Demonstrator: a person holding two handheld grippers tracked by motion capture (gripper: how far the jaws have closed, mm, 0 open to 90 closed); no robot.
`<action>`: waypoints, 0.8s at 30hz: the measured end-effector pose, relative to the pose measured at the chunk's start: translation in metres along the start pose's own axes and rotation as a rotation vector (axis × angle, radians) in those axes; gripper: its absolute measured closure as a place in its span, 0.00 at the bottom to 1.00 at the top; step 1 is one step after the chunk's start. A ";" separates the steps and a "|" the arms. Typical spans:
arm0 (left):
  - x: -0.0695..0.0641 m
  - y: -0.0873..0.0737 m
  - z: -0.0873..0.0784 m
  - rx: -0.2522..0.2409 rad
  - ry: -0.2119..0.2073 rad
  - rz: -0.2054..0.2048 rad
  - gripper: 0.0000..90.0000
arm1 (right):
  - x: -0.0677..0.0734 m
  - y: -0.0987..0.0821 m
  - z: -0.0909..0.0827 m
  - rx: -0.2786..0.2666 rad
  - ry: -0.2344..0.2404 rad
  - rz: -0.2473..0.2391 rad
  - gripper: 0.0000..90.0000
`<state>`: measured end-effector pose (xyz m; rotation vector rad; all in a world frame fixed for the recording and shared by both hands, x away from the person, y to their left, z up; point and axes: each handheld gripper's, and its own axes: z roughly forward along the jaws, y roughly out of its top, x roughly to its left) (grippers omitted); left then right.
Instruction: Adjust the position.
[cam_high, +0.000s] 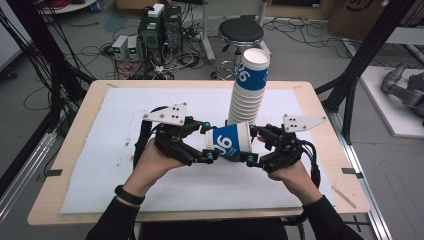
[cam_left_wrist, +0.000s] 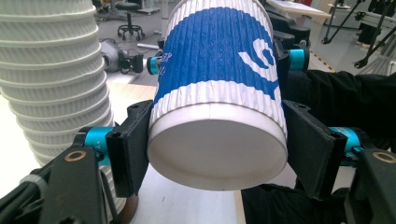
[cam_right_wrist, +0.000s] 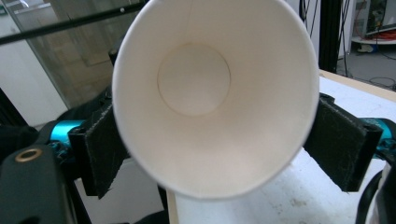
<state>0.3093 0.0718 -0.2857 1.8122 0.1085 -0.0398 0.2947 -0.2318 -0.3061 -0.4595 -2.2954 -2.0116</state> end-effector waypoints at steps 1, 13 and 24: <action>-0.001 0.000 0.001 -0.001 0.001 -0.004 0.33 | 0.000 0.000 0.000 0.004 -0.001 0.003 0.18; -0.003 0.000 0.007 0.133 0.008 0.012 0.25 | 0.004 0.000 -0.001 0.070 -0.040 -0.080 0.22; -0.006 0.000 0.015 0.274 0.028 0.028 0.22 | 0.002 -0.001 0.005 0.158 -0.049 -0.086 0.22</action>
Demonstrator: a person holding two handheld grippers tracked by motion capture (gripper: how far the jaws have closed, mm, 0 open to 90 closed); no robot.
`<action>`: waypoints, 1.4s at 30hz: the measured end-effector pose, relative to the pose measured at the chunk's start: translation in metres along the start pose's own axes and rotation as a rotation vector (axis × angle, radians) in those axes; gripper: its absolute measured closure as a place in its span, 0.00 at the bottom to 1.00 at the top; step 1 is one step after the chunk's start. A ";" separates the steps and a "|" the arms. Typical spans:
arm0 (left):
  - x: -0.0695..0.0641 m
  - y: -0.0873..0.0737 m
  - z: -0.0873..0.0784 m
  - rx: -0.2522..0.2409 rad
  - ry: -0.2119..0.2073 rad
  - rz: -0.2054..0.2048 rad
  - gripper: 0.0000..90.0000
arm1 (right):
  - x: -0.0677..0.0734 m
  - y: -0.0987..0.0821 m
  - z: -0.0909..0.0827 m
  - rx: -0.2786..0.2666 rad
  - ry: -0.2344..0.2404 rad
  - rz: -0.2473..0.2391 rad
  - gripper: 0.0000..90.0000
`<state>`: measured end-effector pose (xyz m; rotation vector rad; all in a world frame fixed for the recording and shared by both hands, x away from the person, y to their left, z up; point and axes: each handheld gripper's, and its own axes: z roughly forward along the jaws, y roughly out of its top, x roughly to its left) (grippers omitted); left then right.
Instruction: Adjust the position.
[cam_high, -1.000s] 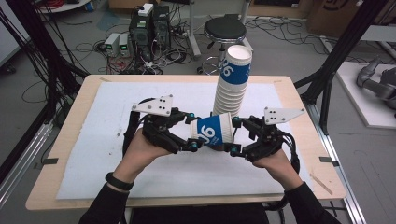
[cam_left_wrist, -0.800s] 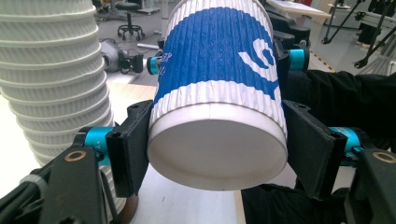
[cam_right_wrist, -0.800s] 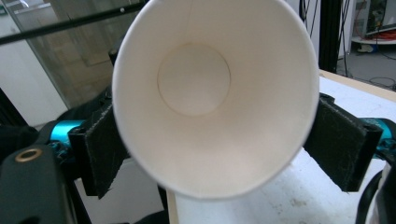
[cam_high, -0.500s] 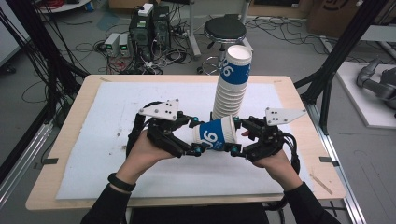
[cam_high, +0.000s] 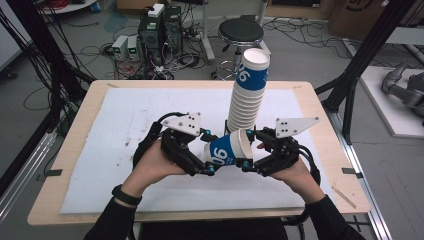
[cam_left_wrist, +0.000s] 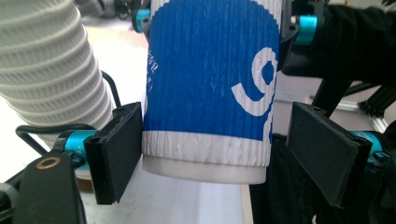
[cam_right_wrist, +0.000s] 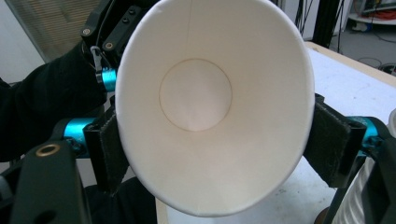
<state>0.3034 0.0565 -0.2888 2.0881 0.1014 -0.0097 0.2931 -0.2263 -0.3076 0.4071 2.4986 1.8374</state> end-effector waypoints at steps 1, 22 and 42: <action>0.000 0.000 0.001 0.014 0.001 0.000 0.22 | 0.000 0.000 0.000 0.005 0.002 0.002 0.22; 0.005 -0.004 0.002 -0.103 -0.022 0.002 0.32 | 0.003 0.003 -0.006 -0.103 -0.008 0.021 0.18; 0.003 -0.004 0.002 -0.182 -0.021 -0.005 0.32 | 0.003 0.004 -0.008 -0.201 0.043 0.068 0.24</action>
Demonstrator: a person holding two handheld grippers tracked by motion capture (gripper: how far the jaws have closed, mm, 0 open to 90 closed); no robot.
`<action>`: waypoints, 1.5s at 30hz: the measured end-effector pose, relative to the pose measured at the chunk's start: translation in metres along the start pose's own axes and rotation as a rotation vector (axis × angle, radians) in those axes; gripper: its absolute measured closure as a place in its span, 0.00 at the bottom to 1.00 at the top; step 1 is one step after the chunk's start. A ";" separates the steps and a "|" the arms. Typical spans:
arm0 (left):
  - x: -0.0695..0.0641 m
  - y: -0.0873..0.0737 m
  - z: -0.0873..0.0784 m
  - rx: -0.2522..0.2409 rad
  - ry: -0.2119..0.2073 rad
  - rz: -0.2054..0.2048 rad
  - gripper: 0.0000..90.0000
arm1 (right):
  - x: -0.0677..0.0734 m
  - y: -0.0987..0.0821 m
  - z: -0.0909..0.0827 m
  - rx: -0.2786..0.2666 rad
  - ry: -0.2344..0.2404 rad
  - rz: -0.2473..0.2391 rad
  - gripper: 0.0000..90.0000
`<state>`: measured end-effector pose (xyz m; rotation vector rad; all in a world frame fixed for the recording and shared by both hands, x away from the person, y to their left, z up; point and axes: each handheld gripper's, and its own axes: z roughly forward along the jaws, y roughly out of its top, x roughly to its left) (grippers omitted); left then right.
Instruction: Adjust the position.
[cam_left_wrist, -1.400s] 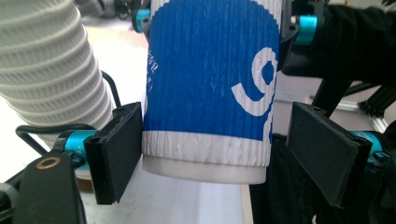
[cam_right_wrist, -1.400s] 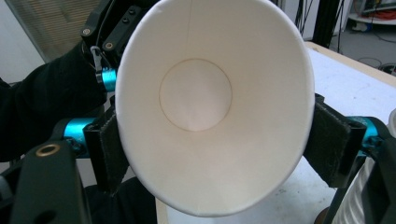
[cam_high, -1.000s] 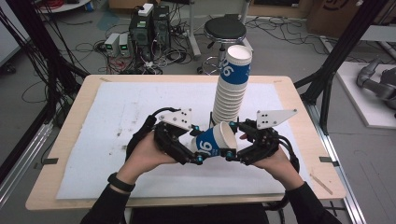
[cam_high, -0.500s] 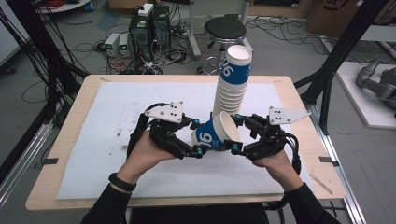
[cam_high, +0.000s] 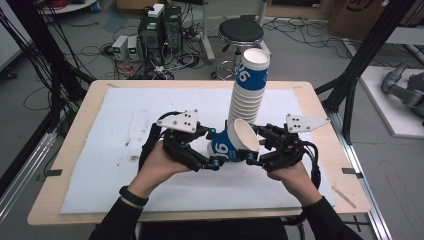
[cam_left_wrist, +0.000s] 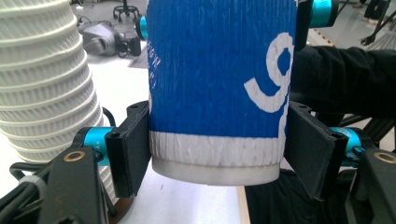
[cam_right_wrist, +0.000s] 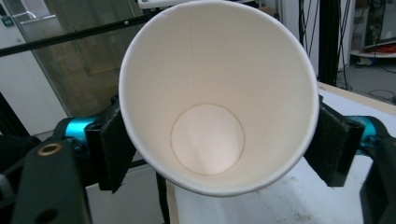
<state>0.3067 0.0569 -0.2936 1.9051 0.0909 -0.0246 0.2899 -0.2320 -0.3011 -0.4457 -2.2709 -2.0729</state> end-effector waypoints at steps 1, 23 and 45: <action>0.000 0.000 0.001 0.005 0.001 0.000 0.32 | 0.000 0.000 0.000 0.000 0.000 0.000 0.24; -0.002 -0.003 0.018 0.188 0.015 -0.012 0.31 | 0.005 0.003 0.008 0.188 -0.051 -0.074 0.27; 0.004 -0.011 0.020 -0.021 -0.037 -0.044 0.32 | 0.005 0.005 0.005 0.025 -0.016 0.011 0.21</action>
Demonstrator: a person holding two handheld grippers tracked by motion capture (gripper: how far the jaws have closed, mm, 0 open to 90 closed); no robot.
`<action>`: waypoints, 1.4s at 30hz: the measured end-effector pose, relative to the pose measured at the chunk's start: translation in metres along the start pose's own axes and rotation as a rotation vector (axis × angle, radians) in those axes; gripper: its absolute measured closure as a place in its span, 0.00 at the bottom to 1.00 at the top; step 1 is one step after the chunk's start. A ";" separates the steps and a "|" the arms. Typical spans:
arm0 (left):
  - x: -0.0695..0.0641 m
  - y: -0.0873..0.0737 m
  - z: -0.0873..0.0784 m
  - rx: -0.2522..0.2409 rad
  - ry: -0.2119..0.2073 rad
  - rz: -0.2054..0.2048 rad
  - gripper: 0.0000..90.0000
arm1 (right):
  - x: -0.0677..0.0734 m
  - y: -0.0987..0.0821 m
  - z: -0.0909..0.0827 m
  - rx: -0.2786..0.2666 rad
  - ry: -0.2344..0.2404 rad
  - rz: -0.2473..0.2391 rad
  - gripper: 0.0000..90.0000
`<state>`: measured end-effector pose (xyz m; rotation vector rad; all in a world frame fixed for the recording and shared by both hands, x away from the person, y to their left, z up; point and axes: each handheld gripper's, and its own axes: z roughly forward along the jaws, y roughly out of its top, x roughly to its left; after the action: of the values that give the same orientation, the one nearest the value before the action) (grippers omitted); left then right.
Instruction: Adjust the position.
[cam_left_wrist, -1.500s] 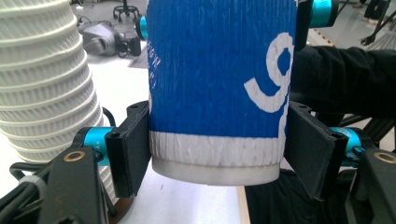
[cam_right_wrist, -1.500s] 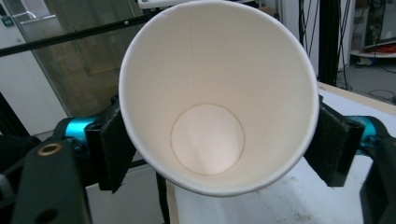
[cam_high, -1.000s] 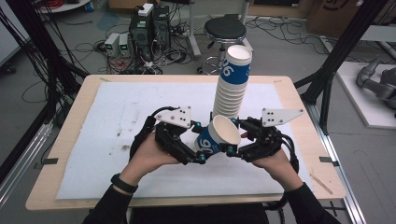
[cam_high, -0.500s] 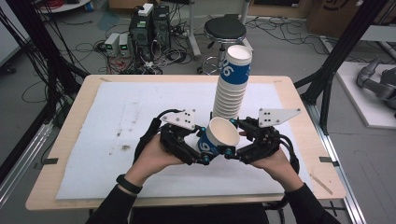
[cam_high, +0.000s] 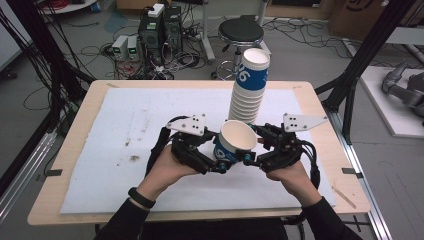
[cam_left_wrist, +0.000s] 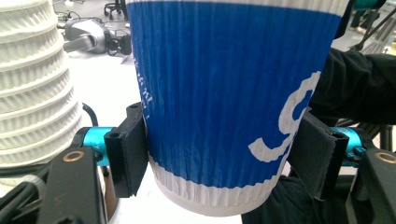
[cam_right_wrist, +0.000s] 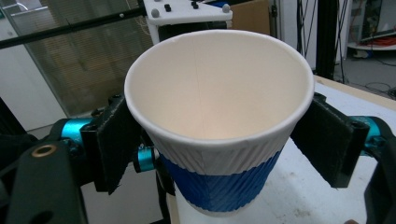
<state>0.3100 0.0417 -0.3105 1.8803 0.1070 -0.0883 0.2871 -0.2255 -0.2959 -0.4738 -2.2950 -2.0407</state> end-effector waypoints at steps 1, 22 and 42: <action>0.000 0.000 0.000 0.000 -0.001 0.006 0.32 | 0.000 0.000 0.000 0.000 0.000 0.000 0.21; -0.005 0.003 0.003 -0.016 0.040 0.005 0.23 | 0.001 -0.001 0.004 0.029 -0.007 -0.033 0.25; -0.003 0.000 0.005 -0.079 0.002 -0.020 0.29 | 0.003 -0.001 0.008 0.024 -0.006 -0.011 0.21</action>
<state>0.3070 0.0372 -0.3111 1.8004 0.1293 -0.0945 0.2850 -0.2169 -0.2976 -0.4681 -2.3280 -2.0173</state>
